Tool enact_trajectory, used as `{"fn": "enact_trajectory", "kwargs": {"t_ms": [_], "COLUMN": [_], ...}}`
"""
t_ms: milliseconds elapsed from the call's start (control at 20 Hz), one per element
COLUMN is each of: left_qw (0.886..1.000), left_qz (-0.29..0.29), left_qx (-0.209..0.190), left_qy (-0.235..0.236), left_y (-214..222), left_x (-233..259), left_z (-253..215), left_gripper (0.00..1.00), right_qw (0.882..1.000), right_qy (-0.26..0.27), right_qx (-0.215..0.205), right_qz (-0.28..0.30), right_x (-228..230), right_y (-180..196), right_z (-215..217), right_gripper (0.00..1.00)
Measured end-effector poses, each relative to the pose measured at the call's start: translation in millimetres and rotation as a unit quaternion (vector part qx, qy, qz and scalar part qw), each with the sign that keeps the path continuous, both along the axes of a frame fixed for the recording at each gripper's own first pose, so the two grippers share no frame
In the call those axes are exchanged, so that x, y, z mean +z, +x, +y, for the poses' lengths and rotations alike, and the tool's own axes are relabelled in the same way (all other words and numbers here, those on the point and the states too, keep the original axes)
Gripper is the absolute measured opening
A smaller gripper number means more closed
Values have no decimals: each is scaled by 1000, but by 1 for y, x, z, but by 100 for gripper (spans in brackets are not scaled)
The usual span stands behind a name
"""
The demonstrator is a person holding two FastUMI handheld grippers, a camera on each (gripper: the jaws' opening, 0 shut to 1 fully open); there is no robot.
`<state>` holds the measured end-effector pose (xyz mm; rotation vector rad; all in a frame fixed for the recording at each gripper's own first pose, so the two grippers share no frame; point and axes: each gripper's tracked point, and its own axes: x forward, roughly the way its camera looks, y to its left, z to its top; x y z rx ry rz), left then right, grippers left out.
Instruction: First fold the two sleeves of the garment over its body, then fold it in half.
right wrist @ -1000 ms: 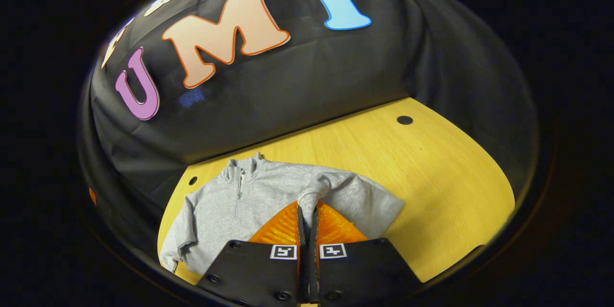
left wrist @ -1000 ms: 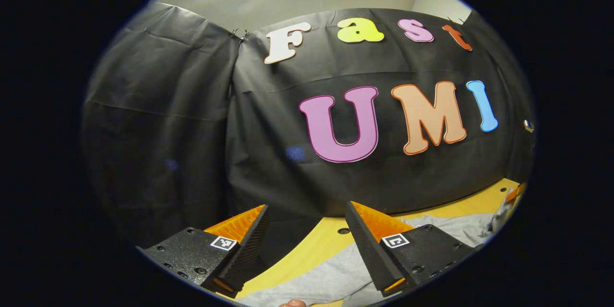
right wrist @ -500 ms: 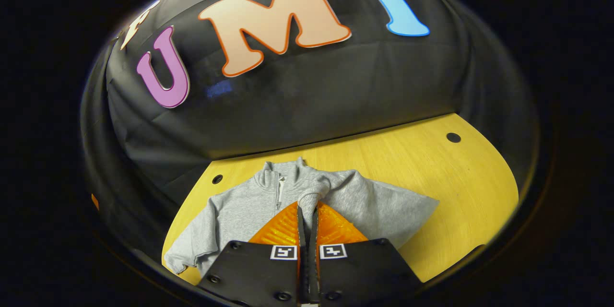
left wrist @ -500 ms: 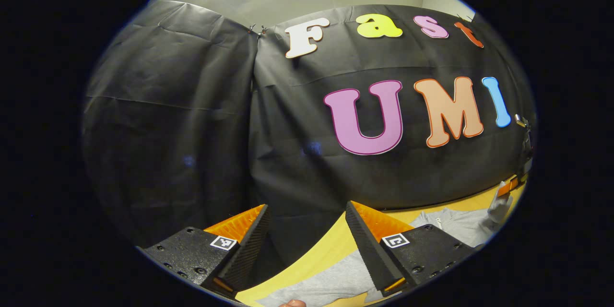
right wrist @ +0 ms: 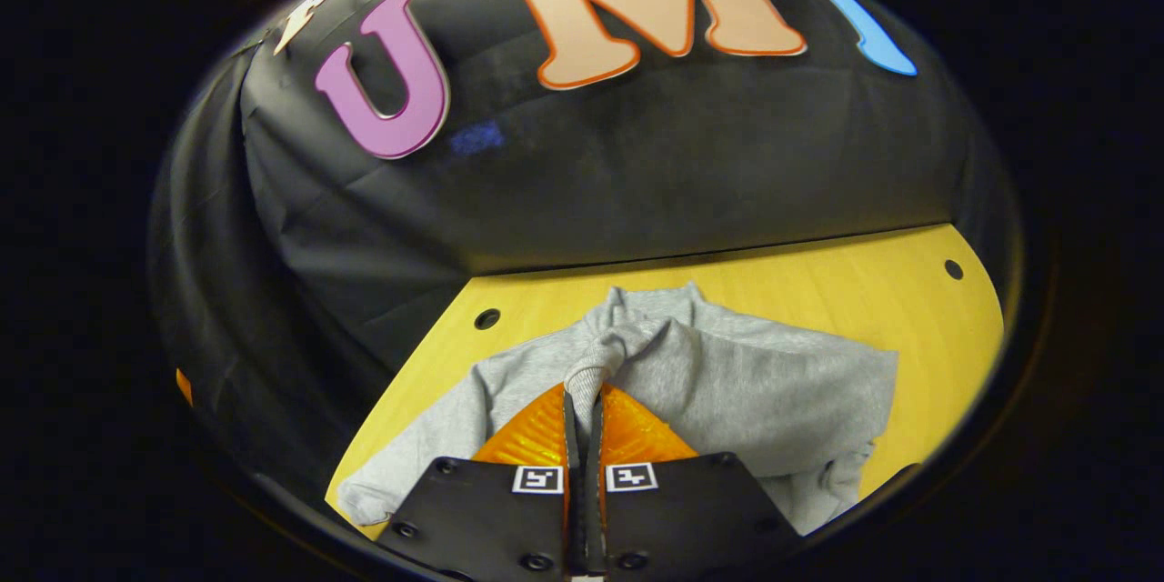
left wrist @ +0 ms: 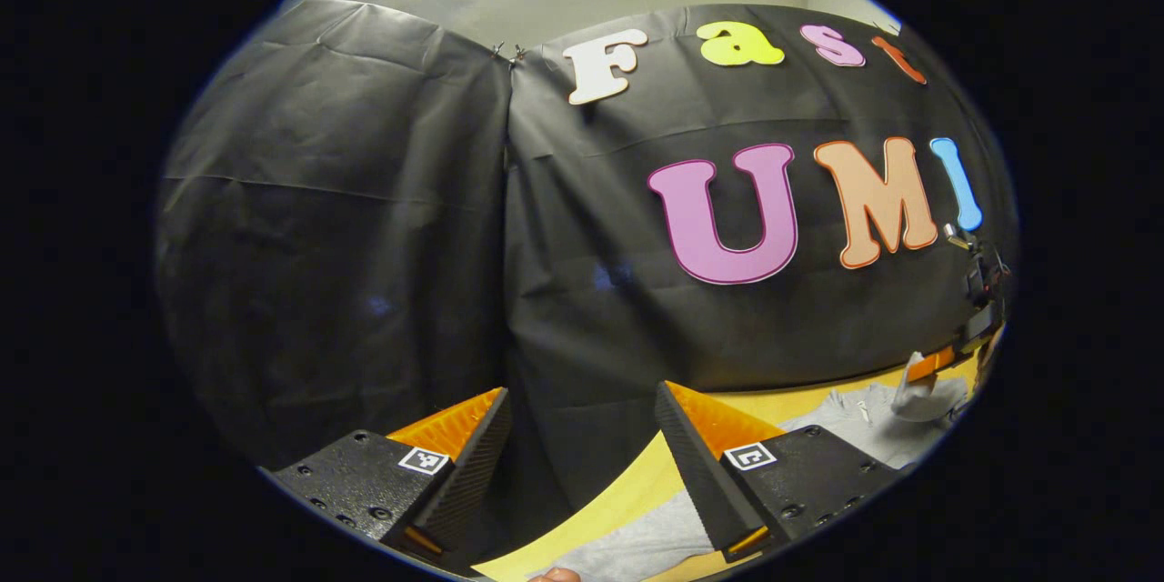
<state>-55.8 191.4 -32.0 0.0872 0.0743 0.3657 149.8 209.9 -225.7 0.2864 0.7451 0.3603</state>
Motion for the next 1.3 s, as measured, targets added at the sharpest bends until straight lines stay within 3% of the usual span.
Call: {"fn": "enact_trajectory", "kwargs": {"t_ms": [300, 500, 550, 700, 750, 950, 1000, 1050, 1100, 1250, 1300], "left_qw": [1000, 999, 999, 998, 998, 997, 996, 996, 996, 992, 990], "left_qz": [13, 30, 33, 40, 43, 66, 73, 78, 83, 111, 125], "left_qx": [14, 23, 26, 37, 40, 43, 40, 37, 33, 23, 17], "left_qy": [-1, 3, 3, 2, 2, -4, -9, -15, -24, -54, -69], "left_y": [-11, -23, -26, -36, -38, -41, -42, -42, -42, -41, -43], "left_x": [-13, -28, -30, -36, -39, -65, -73, -80, -89, -121, -136], "left_z": [27, 43, 46, 56, 58, 59, 57, 54, 51, 42, 36], "left_gripper": [97, 94, 97, 97, 97, 97, 94, 94, 98, 94, 98], "right_qw": [998, 995, 995, 991, 989, 994, 995, 996, 996, 996, 996], "right_qy": [-2, -25, -27, -7, 10, 19, 9, 2, 0, 4, 6], "right_qx": [62, 75, 73, 75, 79, 91, 89, 87, 86, 80, 77], "right_qz": [31, 57, 65, 113, 122, 64, 40, 20, 4, -29, -38], "right_x": [-29, -71, -76, -89, -85, -62, -53, -42, -30, -4, 7], "right_y": [-17, -23, -25, -35, -40, -34, -31, -30, -32, -37, -40], "right_z": [84, 117, 121, 131, 136, 143, 137, 132, 128, 108, 100], "right_gripper": [3, 4, 4, 7, 11, 100, 100, 94, 94, 98, 98]}}
